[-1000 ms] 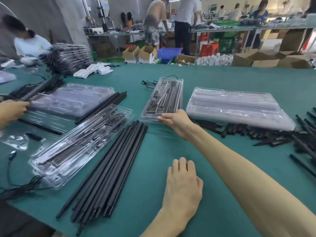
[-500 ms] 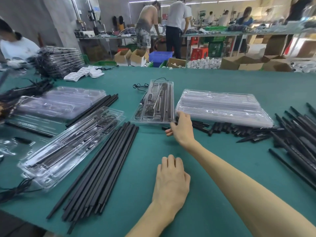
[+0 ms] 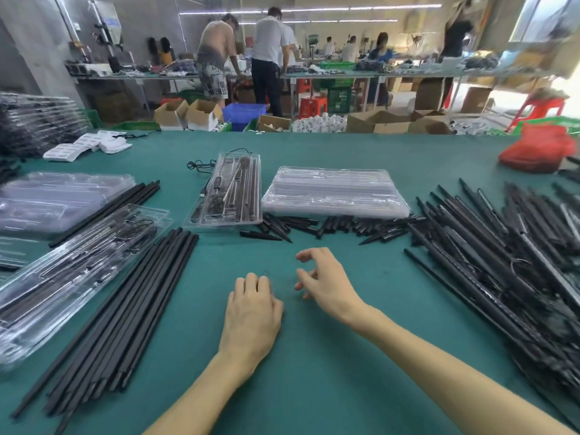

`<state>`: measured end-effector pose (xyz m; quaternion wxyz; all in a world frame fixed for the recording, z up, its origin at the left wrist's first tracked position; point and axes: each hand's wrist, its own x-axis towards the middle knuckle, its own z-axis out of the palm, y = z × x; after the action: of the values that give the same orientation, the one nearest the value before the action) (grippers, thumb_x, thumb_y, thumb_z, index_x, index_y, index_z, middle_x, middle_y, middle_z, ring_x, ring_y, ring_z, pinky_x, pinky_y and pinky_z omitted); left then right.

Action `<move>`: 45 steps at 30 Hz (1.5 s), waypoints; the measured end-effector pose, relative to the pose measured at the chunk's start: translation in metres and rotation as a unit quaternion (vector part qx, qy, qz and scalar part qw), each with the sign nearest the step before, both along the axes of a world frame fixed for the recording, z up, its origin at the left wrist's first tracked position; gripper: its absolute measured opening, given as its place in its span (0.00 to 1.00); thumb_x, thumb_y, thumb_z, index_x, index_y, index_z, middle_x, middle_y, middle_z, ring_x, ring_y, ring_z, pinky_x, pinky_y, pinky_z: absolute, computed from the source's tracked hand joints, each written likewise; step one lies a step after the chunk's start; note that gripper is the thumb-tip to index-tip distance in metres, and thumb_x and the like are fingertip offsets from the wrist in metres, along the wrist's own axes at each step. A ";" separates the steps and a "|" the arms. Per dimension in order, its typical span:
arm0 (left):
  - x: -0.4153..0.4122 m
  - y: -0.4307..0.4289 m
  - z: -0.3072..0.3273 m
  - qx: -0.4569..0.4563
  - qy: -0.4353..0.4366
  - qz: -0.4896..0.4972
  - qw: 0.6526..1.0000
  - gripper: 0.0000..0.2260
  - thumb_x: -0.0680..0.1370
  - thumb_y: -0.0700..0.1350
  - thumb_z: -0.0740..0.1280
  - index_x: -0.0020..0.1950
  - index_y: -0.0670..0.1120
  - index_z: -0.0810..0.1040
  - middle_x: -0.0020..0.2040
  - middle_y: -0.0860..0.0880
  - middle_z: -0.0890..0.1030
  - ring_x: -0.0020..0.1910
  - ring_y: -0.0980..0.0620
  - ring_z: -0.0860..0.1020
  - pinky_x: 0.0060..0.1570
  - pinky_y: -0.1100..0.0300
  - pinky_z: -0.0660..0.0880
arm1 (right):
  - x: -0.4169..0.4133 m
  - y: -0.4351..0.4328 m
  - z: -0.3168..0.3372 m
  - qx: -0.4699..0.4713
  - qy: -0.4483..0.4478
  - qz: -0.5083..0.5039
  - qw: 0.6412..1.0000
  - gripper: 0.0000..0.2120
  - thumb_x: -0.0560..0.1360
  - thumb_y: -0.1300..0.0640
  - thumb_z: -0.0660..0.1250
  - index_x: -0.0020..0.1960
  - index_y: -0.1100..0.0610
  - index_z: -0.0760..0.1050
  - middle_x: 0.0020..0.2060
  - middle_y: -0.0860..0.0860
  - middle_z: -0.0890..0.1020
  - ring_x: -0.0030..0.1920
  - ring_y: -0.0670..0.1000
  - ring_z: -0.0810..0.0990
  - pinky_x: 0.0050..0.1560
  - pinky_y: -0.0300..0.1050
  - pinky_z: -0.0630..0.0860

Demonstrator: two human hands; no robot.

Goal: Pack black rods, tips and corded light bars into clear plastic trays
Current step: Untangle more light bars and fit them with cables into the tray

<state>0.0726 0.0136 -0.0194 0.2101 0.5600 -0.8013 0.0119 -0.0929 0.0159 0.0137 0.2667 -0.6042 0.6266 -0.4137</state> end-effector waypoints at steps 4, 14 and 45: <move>0.000 0.002 0.003 0.005 0.007 -0.001 1.000 0.03 0.80 0.45 0.62 0.50 0.46 0.73 0.48 0.49 0.73 0.50 0.46 0.70 0.50 0.51 0.72 | -0.027 0.048 -0.003 -0.011 0.013 -0.003 1.000 0.06 0.81 0.60 0.63 0.57 0.53 0.73 0.55 0.47 0.71 0.40 0.46 0.83 0.35 0.39 0.80; -0.003 0.004 0.009 0.014 -0.021 0.002 1.000 0.06 0.80 0.44 0.61 0.52 0.44 0.75 0.51 0.46 0.75 0.51 0.45 0.71 0.50 0.51 0.71 | -0.106 0.146 -0.024 -0.060 0.336 -0.051 0.939 0.13 0.82 0.56 0.63 0.64 0.59 0.75 0.62 0.49 0.72 0.63 0.51 0.72 0.64 0.45 0.71; -0.194 -0.199 0.081 0.057 0.044 -0.150 0.986 0.10 0.79 0.34 0.65 0.49 0.45 0.84 0.50 0.48 0.85 0.45 0.53 0.80 0.51 0.56 0.77 | -0.111 0.142 -0.043 -0.141 0.385 -0.168 0.896 0.14 0.73 0.51 0.62 0.49 0.57 0.80 0.50 0.49 0.80 0.49 0.52 0.79 0.46 0.42 0.79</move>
<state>-0.1210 -0.1855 0.0611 0.2121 0.4445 -0.8656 -0.0903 -0.2039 0.1575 -0.0294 -0.1567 -0.6334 0.7076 -0.2712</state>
